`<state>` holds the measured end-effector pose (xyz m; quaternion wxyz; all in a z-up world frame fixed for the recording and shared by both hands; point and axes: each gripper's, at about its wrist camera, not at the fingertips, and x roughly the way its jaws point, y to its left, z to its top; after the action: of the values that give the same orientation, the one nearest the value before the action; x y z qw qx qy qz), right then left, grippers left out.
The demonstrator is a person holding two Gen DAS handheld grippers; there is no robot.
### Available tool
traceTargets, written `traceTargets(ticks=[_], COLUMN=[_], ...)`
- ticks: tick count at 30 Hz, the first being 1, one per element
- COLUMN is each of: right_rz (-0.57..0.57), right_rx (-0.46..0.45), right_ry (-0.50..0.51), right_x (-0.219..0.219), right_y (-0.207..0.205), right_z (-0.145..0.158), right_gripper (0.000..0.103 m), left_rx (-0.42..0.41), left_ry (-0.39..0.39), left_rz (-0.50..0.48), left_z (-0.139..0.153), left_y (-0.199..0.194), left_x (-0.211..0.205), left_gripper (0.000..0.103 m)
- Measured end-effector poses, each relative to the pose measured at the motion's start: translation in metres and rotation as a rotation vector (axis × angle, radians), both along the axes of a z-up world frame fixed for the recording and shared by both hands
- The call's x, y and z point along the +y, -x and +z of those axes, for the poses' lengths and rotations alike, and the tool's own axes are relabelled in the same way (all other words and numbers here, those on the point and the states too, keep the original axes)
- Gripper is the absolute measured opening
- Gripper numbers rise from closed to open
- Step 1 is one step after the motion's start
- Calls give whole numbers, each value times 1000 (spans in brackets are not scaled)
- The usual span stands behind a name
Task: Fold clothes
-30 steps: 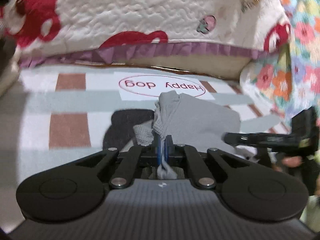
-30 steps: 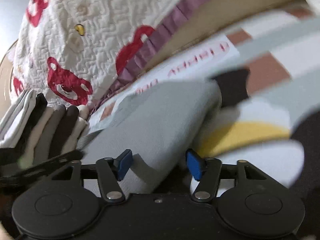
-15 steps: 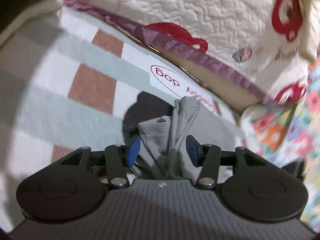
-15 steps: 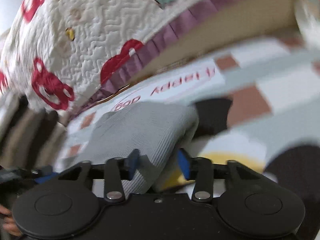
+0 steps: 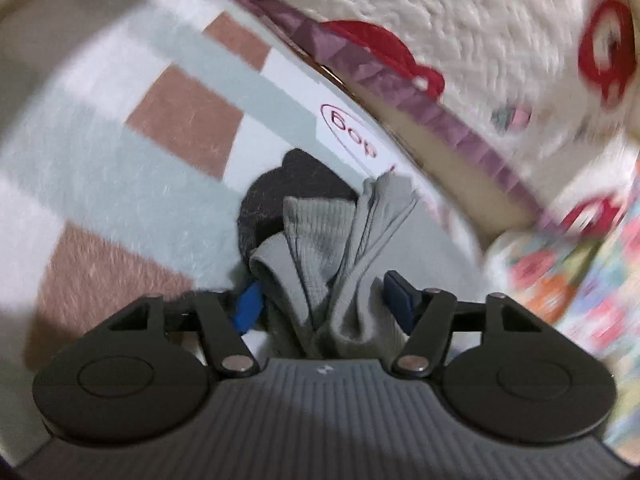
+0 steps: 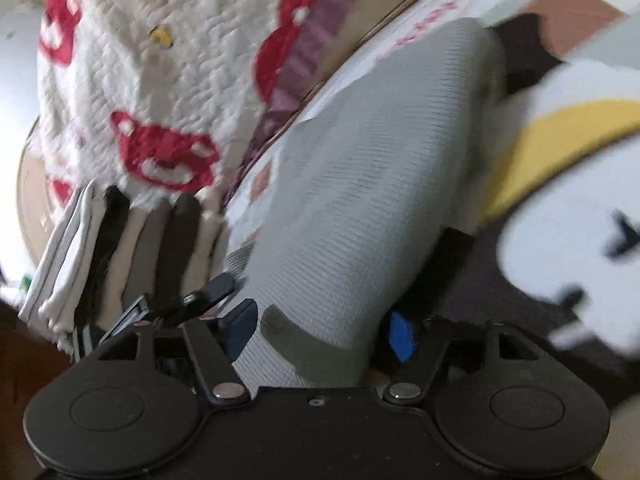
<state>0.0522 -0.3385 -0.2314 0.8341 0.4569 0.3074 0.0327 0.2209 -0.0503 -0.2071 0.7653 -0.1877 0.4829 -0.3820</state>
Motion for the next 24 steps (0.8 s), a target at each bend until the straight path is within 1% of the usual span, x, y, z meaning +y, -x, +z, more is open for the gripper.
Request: traceTargets(ticks=[1,2,4,5,6,8,9,11,13,14,15,16,17,19,21,22,23,24], right_rz=[41,80,144,156,154,138,130,129,95,59,12,-37,-74,-135,-150,-155,-152,-130], right_rx=[-5,-11,-18,-7,5,43,63,121,156,164,159,140,120,90,80,75,71,66], right_ry=[53,119,268,329,353,340,331,310,267,234,189,140,104,60,46,39,30,15], right_x=[-1,1,8,13,15,16,16,14,5,-1,-9,-18,-27,-44,-59,-66,-71,-77], right_y=[-4,-5,-4,-1,4,14,20,28,38,42,48,55,58,59,46,38,28,19], right_z=[7,18,43,53,61,67,69,62,51,46,42,39,37,34,25,20,14,6], right_gripper=[35,31,30,30,30,31,36,45,46,49,54,56,59,64,69,69,69,71], left_rx=[-44,-88,-156,-183,-208,-259,-284,-254,-208,-180,-149,-115,-88,-45,-6,6,15,6], left_ry=[-37,-75,-100,-114,-132,-166,-184,-192,-195,-176,-148,-117,-93,-53,-28,-18,-8,-6], left_rz=[-18,-36,-74,-81,-84,-89,-92,-82,-70,-63,-56,-50,-48,-44,-40,-39,-38,-37], left_z=[7,13,32,38,43,52,56,46,32,28,24,21,17,9,0,-5,-9,-9], left_y=[6,12,30,41,51,72,83,87,87,85,81,76,73,67,64,63,62,63], left_x=[-5,-10,-13,-15,-17,-21,-23,-21,-19,-15,-11,-7,-5,-1,-2,-3,-5,-7], left_gripper=[34,29,26,26,26,26,26,26,27,28,28,29,31,33,36,36,36,33])
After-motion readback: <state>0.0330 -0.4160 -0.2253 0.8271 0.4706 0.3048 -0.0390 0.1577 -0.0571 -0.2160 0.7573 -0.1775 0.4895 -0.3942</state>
